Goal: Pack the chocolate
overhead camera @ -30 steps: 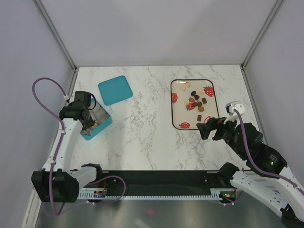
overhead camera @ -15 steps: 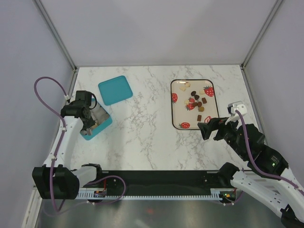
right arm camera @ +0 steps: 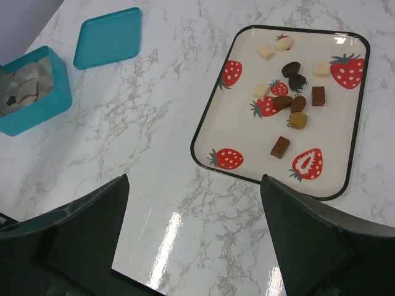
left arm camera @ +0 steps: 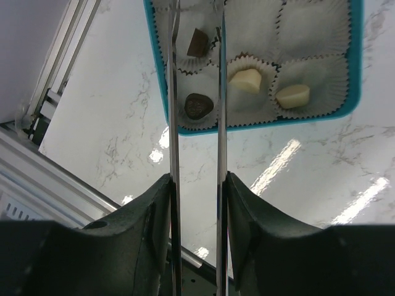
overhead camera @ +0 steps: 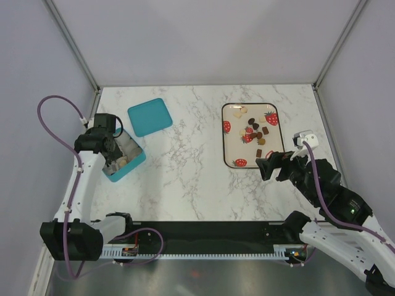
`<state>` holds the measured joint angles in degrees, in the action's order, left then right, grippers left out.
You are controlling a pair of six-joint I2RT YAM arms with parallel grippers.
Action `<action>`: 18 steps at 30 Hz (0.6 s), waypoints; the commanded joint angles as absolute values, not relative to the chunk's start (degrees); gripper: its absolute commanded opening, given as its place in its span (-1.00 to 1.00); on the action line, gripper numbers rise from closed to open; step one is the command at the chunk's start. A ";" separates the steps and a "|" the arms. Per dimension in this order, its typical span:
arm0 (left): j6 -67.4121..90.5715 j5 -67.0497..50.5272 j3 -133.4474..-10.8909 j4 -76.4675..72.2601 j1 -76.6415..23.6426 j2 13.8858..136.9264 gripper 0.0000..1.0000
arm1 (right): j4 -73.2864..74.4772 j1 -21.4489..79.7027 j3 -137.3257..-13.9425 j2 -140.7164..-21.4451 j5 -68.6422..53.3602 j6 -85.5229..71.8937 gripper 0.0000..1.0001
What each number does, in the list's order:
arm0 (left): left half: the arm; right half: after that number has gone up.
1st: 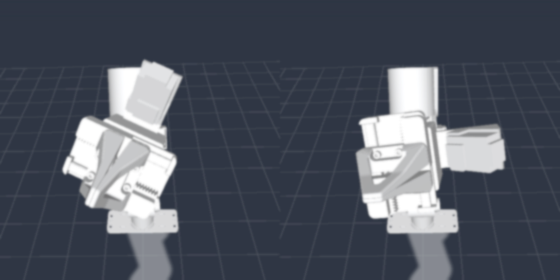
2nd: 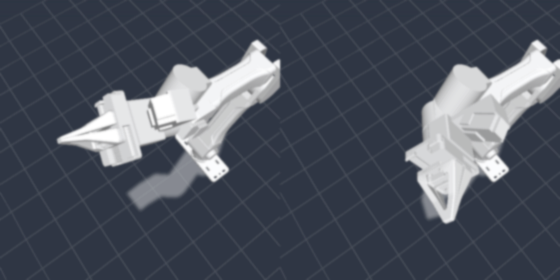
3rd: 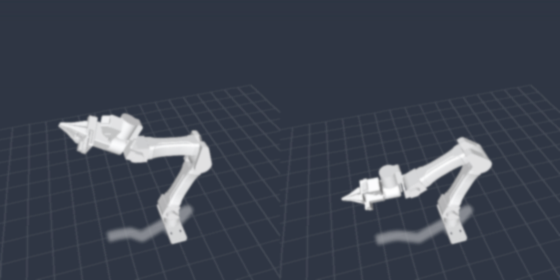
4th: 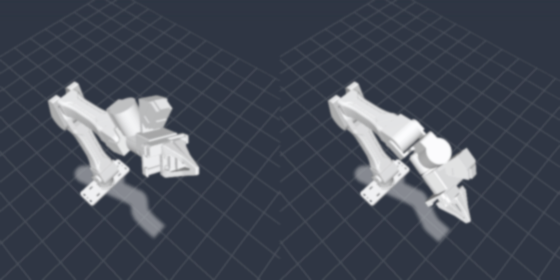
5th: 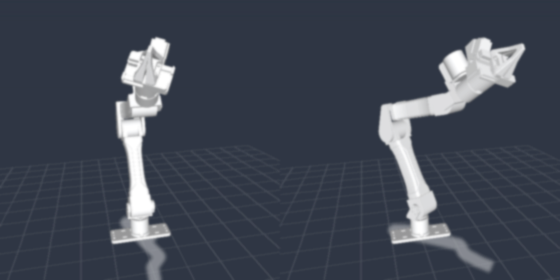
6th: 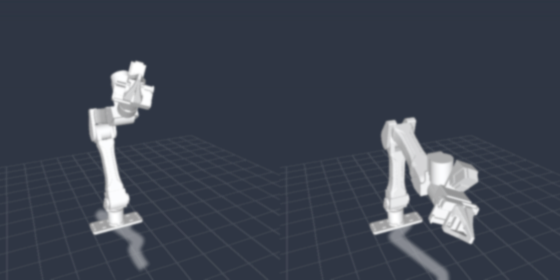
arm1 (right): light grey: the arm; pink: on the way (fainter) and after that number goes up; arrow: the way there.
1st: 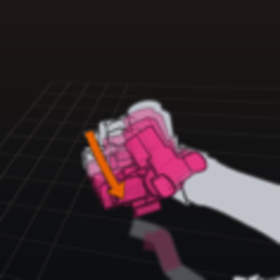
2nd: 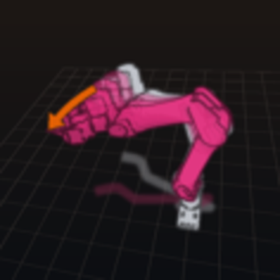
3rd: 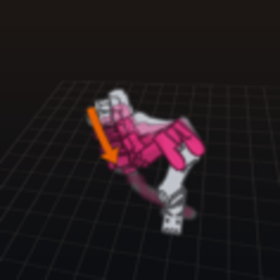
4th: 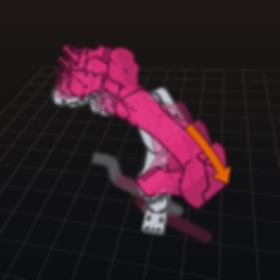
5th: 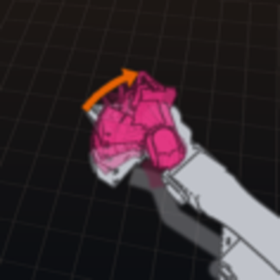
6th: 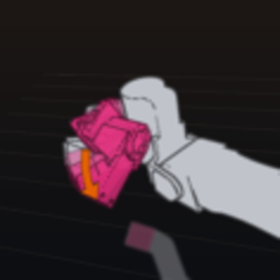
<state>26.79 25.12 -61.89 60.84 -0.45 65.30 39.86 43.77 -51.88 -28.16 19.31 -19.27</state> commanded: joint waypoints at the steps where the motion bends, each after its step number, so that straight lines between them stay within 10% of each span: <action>1: 23.73 22.60 -67.58 58.10 -0.35 62.41 -0.10 | 38.32 44.03 -52.47 -29.09 19.86 -19.77 0.92; 18: 22.59 10.81 -67.50 46.32 -16.85 58.97 -0.08 | 39.99 44.12 -54.40 -34.10 25.75 -21.09 0.91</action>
